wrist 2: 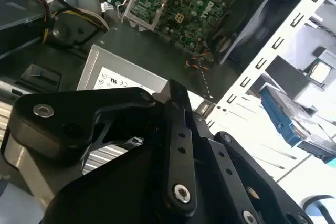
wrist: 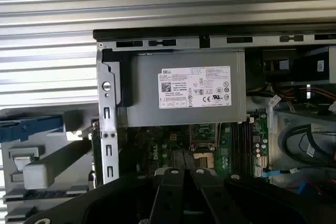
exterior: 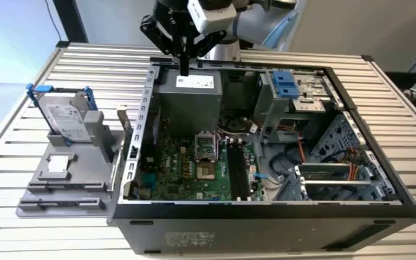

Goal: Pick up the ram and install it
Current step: 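Reach for the ram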

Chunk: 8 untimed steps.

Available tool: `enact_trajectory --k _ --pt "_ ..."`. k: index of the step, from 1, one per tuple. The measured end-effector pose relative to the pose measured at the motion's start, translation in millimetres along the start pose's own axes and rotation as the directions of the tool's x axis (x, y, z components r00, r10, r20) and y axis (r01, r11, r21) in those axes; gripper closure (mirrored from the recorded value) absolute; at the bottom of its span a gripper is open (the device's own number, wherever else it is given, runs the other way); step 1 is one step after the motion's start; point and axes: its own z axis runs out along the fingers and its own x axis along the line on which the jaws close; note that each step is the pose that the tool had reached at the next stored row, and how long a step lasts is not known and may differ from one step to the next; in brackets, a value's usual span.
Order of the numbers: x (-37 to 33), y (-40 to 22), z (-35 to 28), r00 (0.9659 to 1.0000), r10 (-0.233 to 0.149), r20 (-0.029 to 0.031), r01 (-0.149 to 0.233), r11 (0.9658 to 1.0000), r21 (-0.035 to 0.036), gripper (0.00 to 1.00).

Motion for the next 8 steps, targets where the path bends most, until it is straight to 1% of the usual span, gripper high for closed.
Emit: enact_trajectory --k 8 --pt "0.0 0.0 0.0 1.0000 0.000 -0.0001 0.000 1.0000 0.0000 1.00"
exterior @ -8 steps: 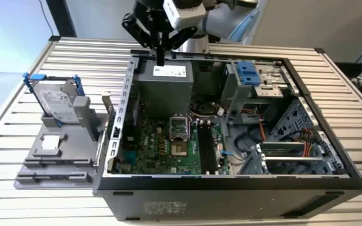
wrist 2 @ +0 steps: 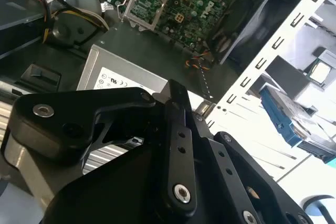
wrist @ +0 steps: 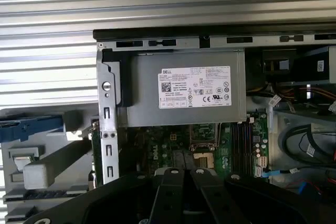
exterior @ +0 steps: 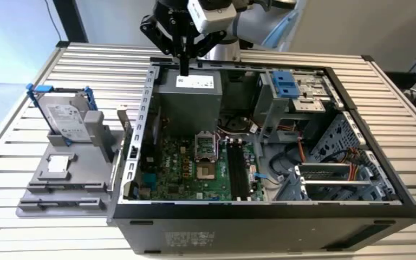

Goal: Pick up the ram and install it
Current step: 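Reach for the ram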

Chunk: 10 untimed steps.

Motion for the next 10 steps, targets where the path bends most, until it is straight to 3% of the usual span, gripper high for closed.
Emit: enact_trajectory --k 6,10 --pt "0.4 0.0 0.0 1.0000 0.000 -0.0001 0.000 1.0000 0.0000 1.00" --pt "8.0 -0.6 -0.2 1.0000 0.000 0.0000 0.000 1.0000 -0.0002 1.00"
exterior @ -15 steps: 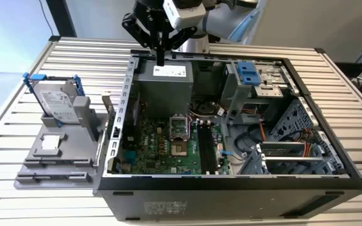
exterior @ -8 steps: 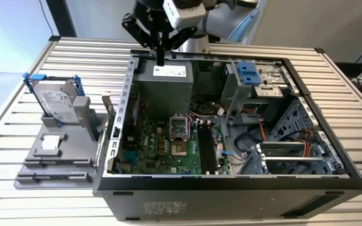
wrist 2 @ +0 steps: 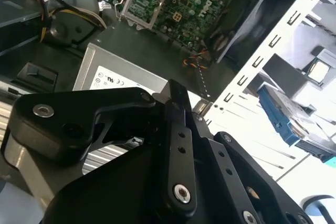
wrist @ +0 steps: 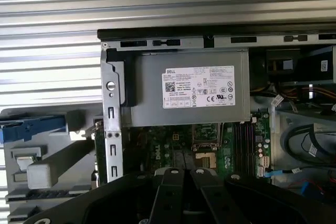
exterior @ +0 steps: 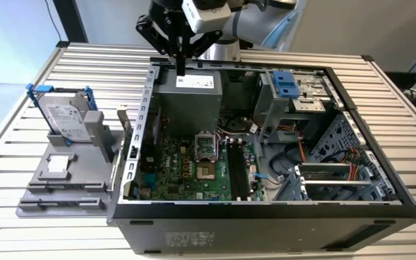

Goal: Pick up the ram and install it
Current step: 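Reach for the ram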

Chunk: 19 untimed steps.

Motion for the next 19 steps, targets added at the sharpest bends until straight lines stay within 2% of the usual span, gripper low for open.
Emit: enact_trajectory --k 5,13,19 --pt "18.4 -1.3 -0.4 1.0000 0.000 0.0000 0.000 1.0000 -0.0007 1.00" --pt "45.8 -3.2 -2.2 1.0000 0.000 -0.0008 0.000 1.0000 -0.0096 1.00" --pt "64.7 -4.5 -2.6 1.0000 0.000 -0.0009 0.000 0.9999 -0.0110 1.00"
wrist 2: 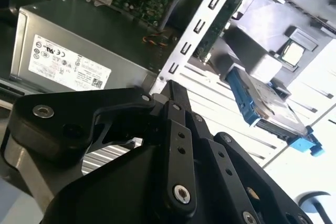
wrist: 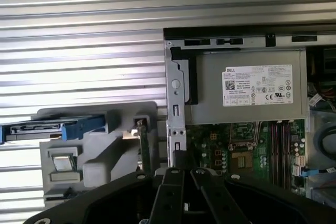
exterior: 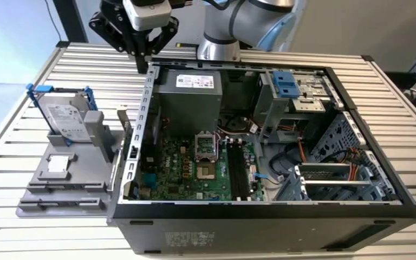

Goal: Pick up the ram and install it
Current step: 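Reach for the ram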

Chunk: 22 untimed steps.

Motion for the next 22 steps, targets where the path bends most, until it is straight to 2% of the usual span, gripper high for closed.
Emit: enact_trajectory --k 7,12,19,22 --pt "21.8 -1.5 -0.5 1.0000 0.000 -0.0002 0.000 1.0000 -0.0001 1.00" --pt "41.2 -1.3 -0.8 1.0000 0.000 -0.0001 0.000 1.0000 -0.0001 1.00" --pt "72.9 -3.4 -1.5 1.0000 0.000 0.0000 0.000 1.0000 -0.0002 1.00" --pt "83.8 -4.2 -1.8 1.0000 0.000 -0.0001 0.000 1.0000 -0.0001 1.00"
